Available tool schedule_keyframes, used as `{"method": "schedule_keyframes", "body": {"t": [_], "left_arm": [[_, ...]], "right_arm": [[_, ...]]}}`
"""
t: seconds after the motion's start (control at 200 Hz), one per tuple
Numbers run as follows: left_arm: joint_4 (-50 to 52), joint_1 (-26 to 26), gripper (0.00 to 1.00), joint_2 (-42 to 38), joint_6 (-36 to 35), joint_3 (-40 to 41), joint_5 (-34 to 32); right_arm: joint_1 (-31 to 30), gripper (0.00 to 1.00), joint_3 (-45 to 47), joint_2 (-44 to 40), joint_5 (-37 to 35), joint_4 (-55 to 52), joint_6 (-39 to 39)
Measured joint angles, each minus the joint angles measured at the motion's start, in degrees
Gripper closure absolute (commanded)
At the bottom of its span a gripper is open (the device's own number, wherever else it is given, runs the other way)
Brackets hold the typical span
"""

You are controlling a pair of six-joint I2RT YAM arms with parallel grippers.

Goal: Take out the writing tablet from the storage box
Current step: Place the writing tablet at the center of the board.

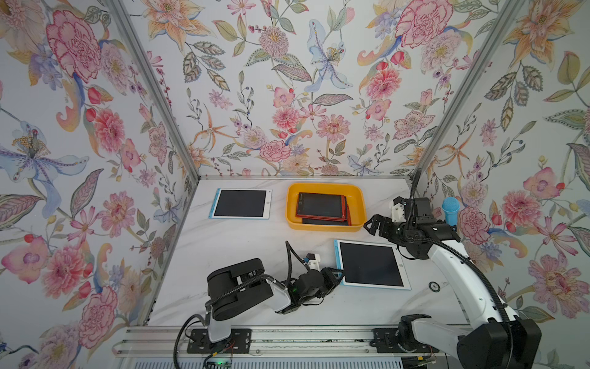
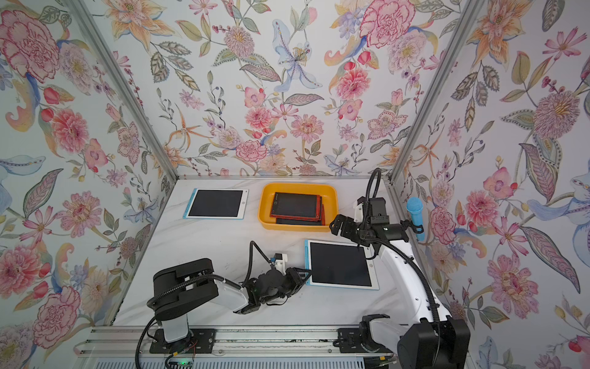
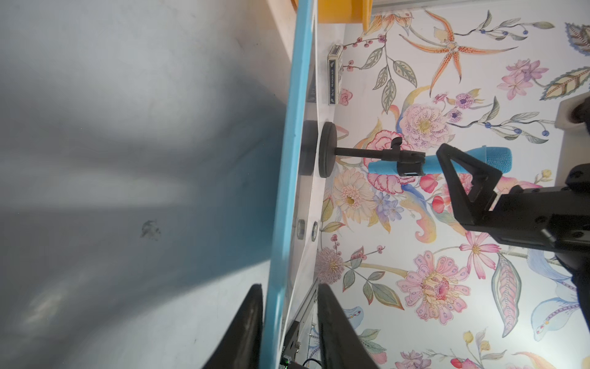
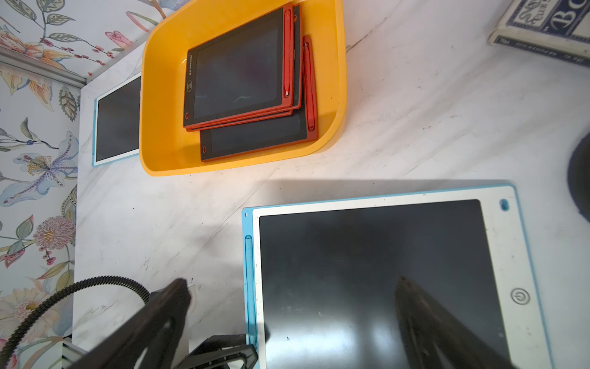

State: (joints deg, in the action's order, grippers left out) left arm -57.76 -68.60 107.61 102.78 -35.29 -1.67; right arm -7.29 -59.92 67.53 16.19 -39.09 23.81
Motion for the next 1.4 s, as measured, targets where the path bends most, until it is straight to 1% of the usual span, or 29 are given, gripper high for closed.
{"method": "schedule_keyframes", "body": {"t": [0.06, 0.11, 0.275, 0.45, 0.535, 0.596, 0.696, 0.736, 0.836, 1.006, 1.146, 1.241, 1.401], "left_arm": [[1.18, -0.04, 0.65, -0.22, 0.13, 0.00, -0.02], [2.19, -0.04, 0.61, -0.61, 0.11, 0.02, 0.00], [5.33, -0.07, 0.59, -2.43, 0.28, 0.02, -0.07], [9.27, -0.39, 0.49, -3.91, -0.11, -0.13, -0.02], [11.23, -0.52, 0.40, -3.91, -0.07, -0.50, -0.07], [12.63, -0.55, 0.36, -4.15, -0.15, -0.79, -0.11], [15.87, -0.59, 0.26, -5.46, -0.79, -1.73, -0.22], [17.31, -0.59, 0.20, -6.21, -1.36, -2.21, -0.31], [21.22, -0.59, 0.01, -8.66, -3.04, -3.63, -0.70], [32.24, -0.48, 0.00, -14.51, -8.35, -8.26, -2.97], [44.17, 1.77, 0.00, -22.16, -14.45, -12.13, -4.98], [54.12, 6.27, 0.00, -27.08, -19.76, -15.87, -6.95], [67.76, 17.64, 0.00, -33.35, -30.97, -21.20, -9.66]], "right_arm": [[0.00, 0.00, 0.15, 0.00, 0.13, 0.33, -0.02], [0.00, 0.00, 0.39, -0.02, 0.15, 0.55, -0.02], [0.00, 0.00, 1.31, -0.02, 0.42, 1.01, 0.00], [0.00, 0.00, 2.16, -0.02, 0.98, 1.53, 0.02], [0.00, 0.00, 2.47, -0.02, 1.03, 1.73, 0.02], [0.00, 0.00, 2.58, -0.02, 1.03, 1.84, 0.02], [0.00, 0.00, 2.60, -0.02, 1.01, 1.86, 0.02], [0.00, 0.00, 2.60, -0.02, 1.01, 1.86, 0.02], [0.00, 0.00, 2.60, -0.02, 0.98, 1.88, 0.02], [-0.48, 0.00, 2.14, 0.87, 0.50, 1.88, 0.02], [-2.80, 0.00, -0.39, 3.96, -0.94, 1.95, 0.04], [-4.85, 0.00, -3.28, 6.91, -2.23, 2.16, 0.20], [-8.87, 0.00, -8.83, 12.68, -4.83, 2.82, 0.46]]}}
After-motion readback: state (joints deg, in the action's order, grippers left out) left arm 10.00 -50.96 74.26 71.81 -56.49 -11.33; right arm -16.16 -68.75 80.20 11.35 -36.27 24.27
